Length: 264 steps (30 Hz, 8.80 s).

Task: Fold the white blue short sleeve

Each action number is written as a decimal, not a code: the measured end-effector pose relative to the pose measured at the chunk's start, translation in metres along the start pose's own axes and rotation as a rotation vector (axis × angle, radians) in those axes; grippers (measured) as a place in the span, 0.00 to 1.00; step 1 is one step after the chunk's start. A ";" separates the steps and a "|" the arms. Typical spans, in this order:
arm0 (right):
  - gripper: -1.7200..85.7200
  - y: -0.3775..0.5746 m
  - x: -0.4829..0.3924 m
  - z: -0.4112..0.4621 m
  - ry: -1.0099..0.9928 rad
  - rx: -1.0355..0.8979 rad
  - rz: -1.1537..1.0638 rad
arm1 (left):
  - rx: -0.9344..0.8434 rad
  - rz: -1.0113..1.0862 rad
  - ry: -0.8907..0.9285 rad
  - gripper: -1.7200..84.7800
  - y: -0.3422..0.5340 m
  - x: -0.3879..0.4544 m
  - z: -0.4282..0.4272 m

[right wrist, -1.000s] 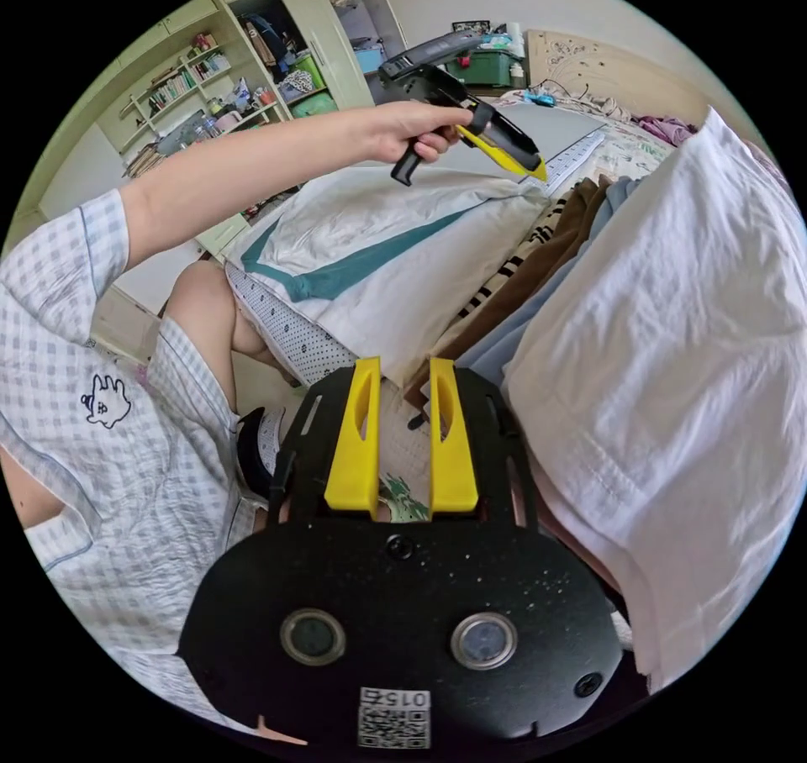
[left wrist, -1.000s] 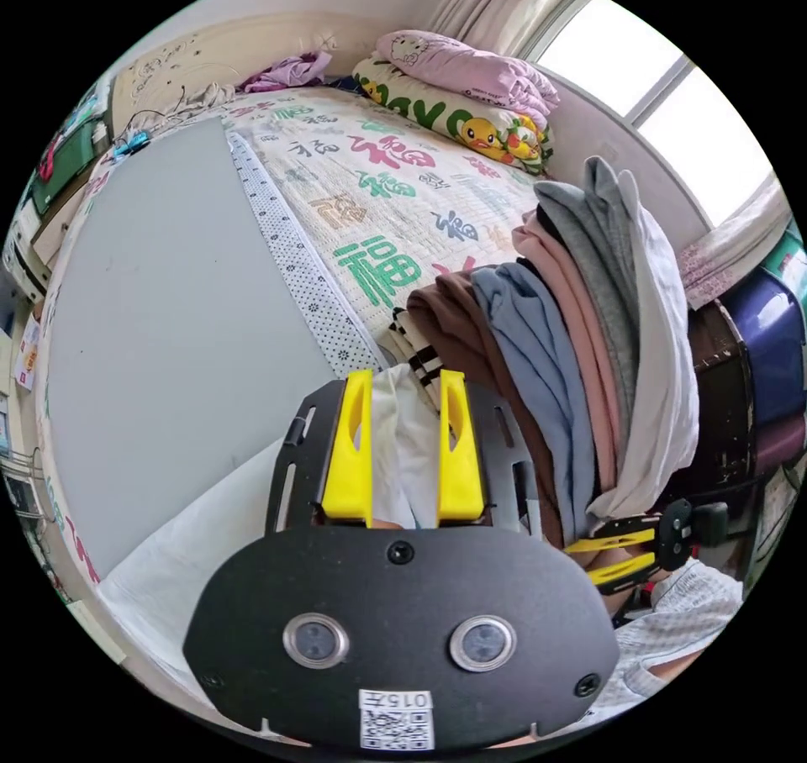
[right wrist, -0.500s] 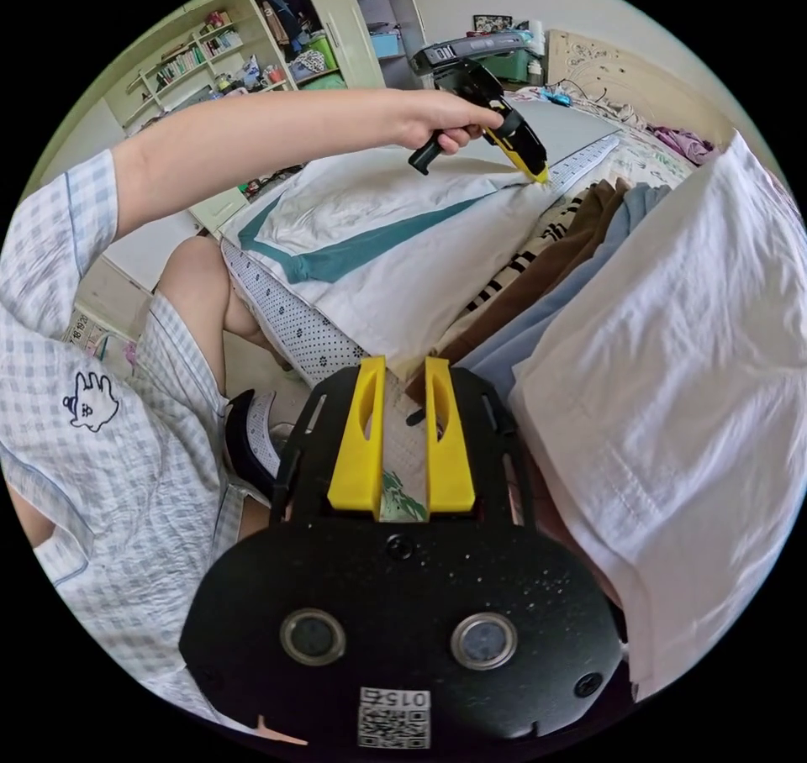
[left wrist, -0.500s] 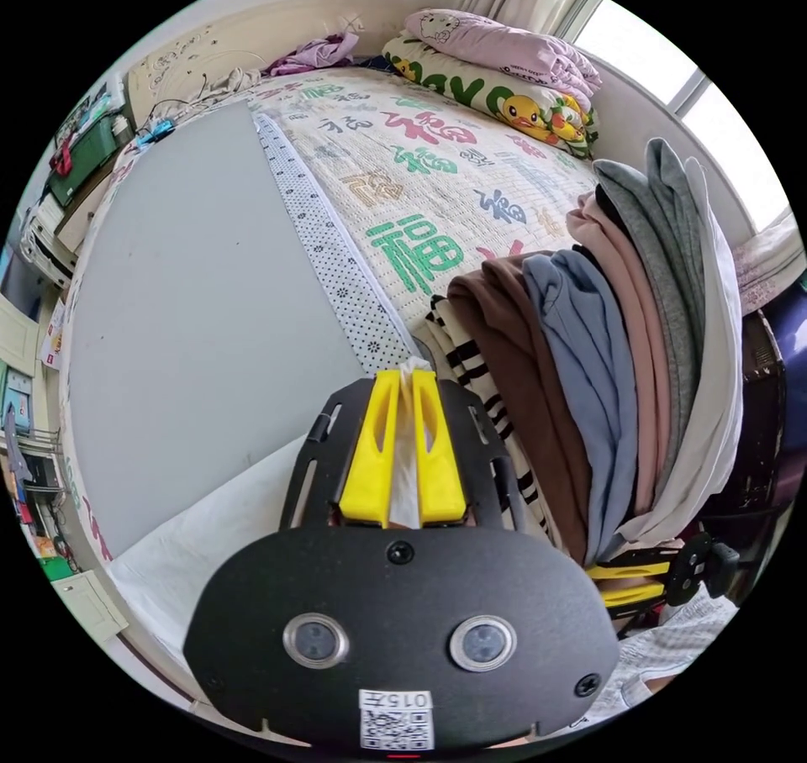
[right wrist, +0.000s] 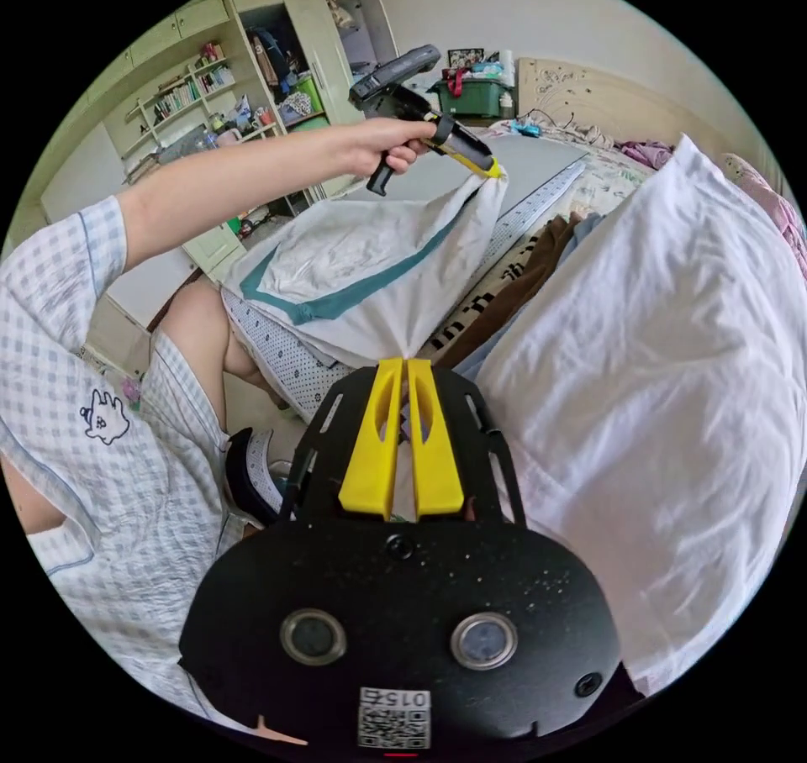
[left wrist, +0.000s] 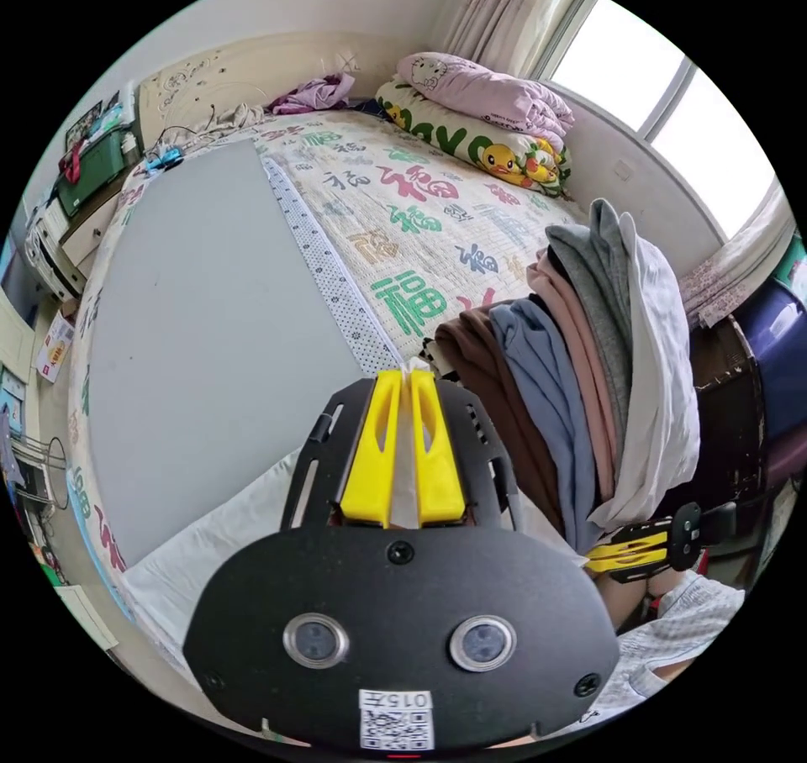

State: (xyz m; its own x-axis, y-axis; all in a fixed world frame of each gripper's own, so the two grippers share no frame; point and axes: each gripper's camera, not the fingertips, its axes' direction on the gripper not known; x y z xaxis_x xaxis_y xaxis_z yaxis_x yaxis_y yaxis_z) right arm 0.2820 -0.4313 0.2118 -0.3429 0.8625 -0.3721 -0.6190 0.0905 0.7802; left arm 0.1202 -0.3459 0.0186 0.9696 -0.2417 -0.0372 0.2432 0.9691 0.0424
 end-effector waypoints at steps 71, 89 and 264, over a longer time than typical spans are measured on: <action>0.01 0.143 -0.121 0.303 -0.169 -0.026 -1.043 | 0.110 -0.449 0.091 0.11 0.192 -0.371 -0.325; 0.14 -0.144 0.213 0.217 -0.375 0.267 0.340 | 0.290 -0.536 0.281 0.17 0.233 -0.430 -0.344; 0.08 -0.095 -0.381 -0.179 -0.823 0.866 0.242 | 0.341 -0.497 -0.414 0.01 0.420 0.219 -0.037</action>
State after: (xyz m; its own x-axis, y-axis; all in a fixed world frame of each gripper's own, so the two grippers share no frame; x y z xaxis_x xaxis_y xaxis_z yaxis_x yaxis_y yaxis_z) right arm 0.3447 -0.8574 0.1898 0.3610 0.9325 0.0138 0.1826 -0.0851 0.9795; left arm 0.4338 0.0101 -0.0088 0.6567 -0.7135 0.2443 0.5861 0.6867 0.4300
